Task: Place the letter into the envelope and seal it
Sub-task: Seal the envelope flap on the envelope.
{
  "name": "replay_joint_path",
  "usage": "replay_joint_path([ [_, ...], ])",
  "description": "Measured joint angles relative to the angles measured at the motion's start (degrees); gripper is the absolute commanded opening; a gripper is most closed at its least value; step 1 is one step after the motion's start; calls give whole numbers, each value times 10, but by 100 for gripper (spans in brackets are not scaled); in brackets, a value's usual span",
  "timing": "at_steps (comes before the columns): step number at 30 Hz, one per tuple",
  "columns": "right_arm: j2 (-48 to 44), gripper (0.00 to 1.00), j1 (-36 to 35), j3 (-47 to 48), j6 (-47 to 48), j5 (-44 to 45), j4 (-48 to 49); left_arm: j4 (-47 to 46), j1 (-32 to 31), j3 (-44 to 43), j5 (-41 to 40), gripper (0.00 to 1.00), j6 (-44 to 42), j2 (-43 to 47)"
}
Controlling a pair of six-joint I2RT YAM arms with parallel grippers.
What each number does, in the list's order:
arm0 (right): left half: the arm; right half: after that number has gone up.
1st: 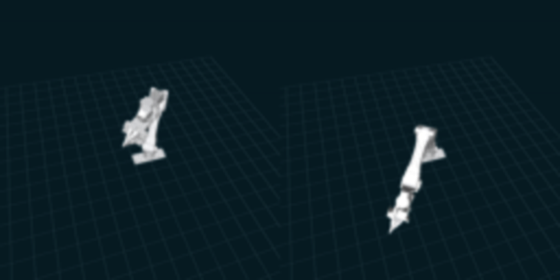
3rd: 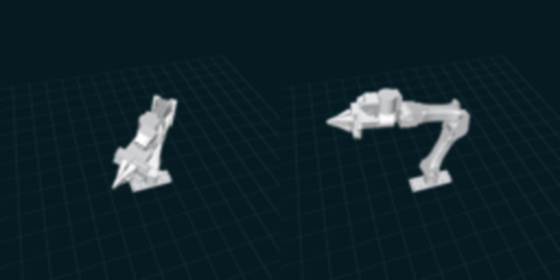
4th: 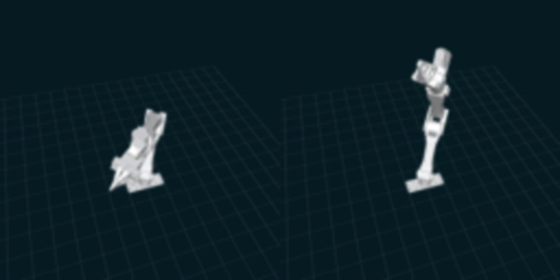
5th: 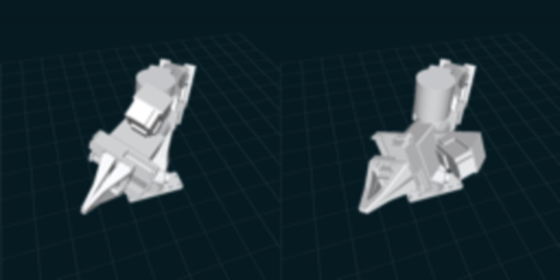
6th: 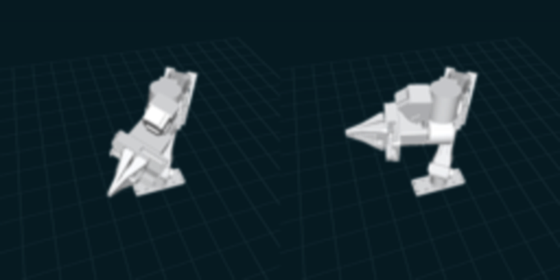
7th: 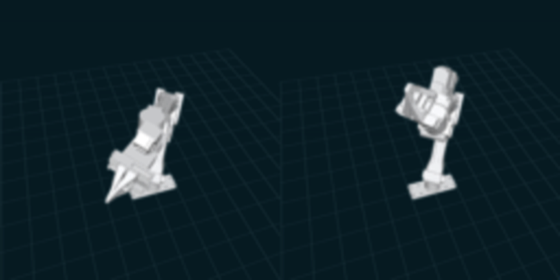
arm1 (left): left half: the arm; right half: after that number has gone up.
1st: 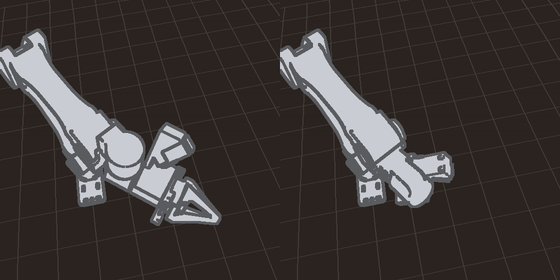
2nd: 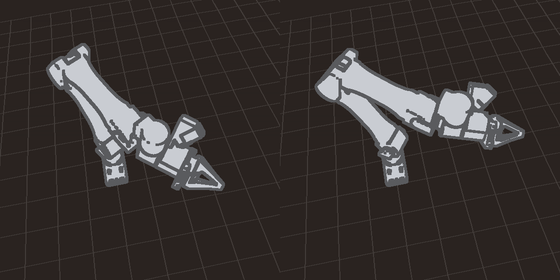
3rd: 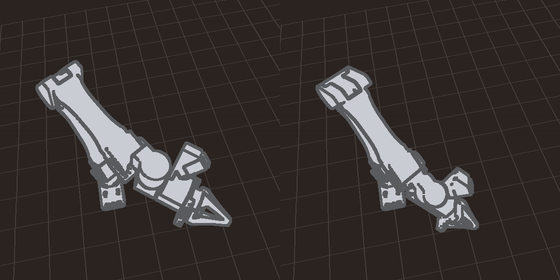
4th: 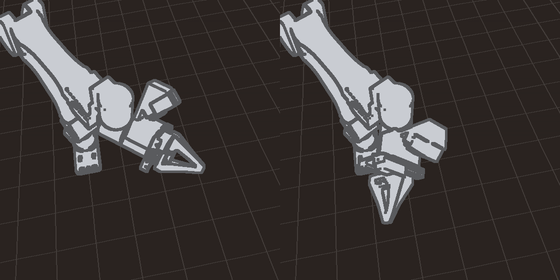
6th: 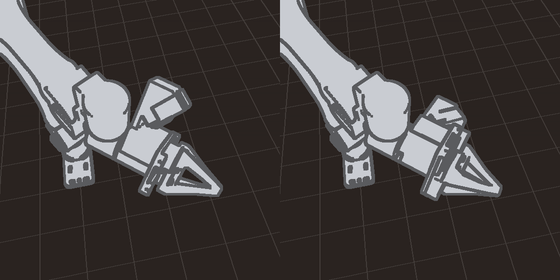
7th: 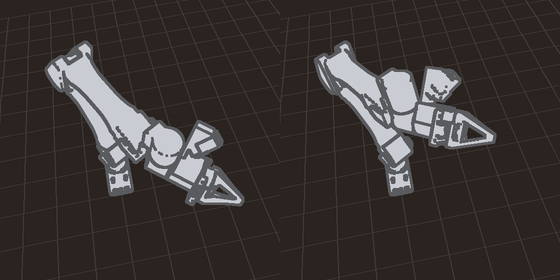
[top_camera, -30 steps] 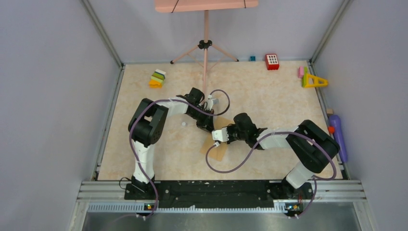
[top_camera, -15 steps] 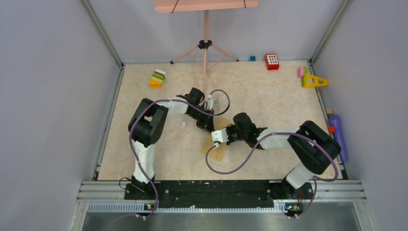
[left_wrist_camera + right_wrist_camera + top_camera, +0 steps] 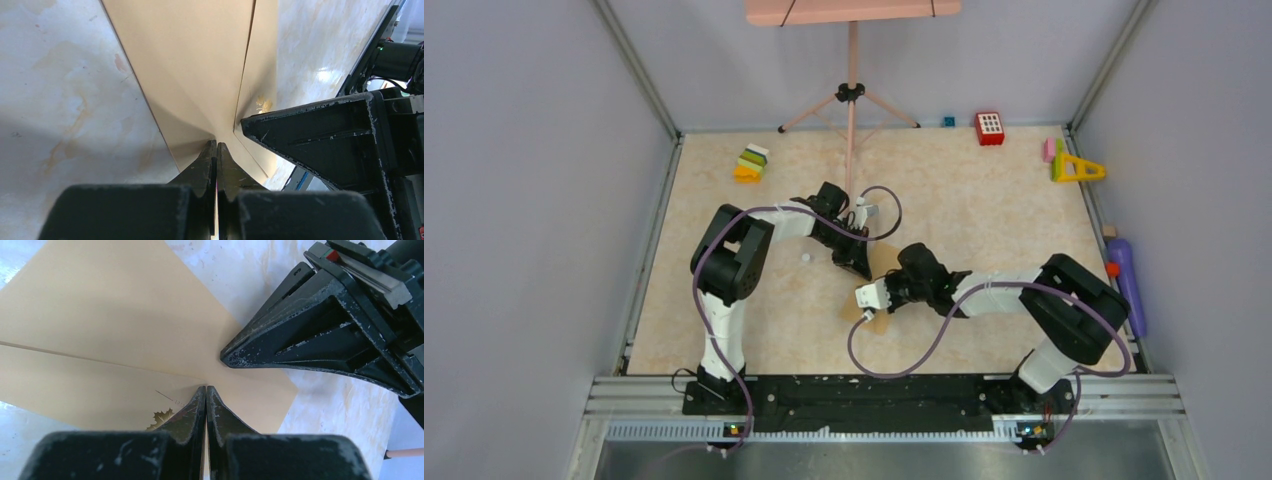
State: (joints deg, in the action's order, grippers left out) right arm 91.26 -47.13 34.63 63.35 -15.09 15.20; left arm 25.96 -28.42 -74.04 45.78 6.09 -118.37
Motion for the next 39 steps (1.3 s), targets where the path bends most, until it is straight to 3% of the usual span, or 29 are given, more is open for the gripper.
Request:
replay_joint_path([
  [26,11,0,-12,5,1,4,12,0,0,0,0,0,0,0],
  [39,-21,0,-20,15,12,-62,-88,0,0,0,-1,0,0,0],
])
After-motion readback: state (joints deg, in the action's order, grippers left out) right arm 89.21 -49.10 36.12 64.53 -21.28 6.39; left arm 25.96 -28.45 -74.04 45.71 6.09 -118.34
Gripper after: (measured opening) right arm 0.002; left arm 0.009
